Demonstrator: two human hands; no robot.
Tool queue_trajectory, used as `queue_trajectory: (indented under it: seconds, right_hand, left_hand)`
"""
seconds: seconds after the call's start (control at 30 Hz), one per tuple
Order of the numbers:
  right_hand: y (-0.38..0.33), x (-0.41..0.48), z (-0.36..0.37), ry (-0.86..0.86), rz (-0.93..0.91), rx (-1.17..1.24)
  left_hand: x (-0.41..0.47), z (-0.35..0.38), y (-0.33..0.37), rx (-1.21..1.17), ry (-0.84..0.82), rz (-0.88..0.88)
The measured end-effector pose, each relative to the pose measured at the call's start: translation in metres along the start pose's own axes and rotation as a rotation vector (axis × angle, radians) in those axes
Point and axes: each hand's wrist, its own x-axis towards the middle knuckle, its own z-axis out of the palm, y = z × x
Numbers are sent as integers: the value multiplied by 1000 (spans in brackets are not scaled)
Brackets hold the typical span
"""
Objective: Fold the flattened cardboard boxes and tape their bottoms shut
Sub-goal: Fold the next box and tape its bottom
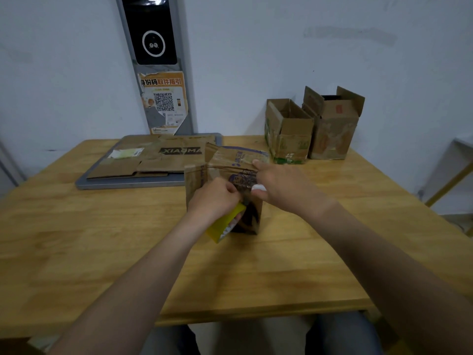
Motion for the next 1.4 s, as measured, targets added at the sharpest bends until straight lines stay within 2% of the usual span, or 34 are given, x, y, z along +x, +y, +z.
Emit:
queue_trajectory:
  seconds: [0.1,0.2,0.27,0.33,0.4,0.43,0.47,0.53,0.57,0.7,0.77,0.87,0.93,1.0,1.07,1.17,1.27,1.4]
  right_hand:
    - [7,-7,6,-63,-51,61]
    - [5,-15,20,-6,-8,361]
    - [-1,-25,31,143,35,599]
    - [-6,-39,46,397,126,768]
    - [-4,-52,63,563,313,757]
    - [0,-59,73,504,409,698]
    - [3,-65,83,341,486,609]
    - [5,-75,100,-38,532,418]
    - [5,-79,105,-136,522,396]
    - [9,-76,102,-260,528,477]
    - [15,-65,92,-220,533,469]
    - [18,-43,71,185,442,655]
    - [16,-23,58,346,324,860]
    - [14,-2,54,318,222,892]
    - [8,13,61,249,182,814]
    - [-1,23,81,344,185,801]
    - [-2,27,91,410,166,818]
    - [1,25,84,337,161,827]
  left_hand:
    - [-3,3,-13,22,-55,-45]
    - [-8,8,-19,-7,-45,-56]
    - [-12,9,-20,-36,-3,-64]
    - [-15,9,-22,-82,15,-74]
    - [-19,8,-27,-140,27,-87]
    - [-21,8,-28,-166,32,-90]
    - [-23,7,-29,-186,30,-93]
    - [-26,7,-29,-234,-9,-102]
    - [-27,7,-29,-264,-36,-107]
    - [-32,5,-26,-410,-65,-154]
    - [-35,4,-25,-491,-54,-174]
    - [-37,3,-23,-565,12,-217]
    - [-38,3,-21,-633,41,-258]
    - [-36,6,-18,-744,65,-282]
    - [-33,11,-17,-886,93,-308]
    - [-29,17,-18,-1076,114,-333]
    - [-26,21,-18,-1131,149,-333]
    - [-20,26,-13,-1171,169,-319]
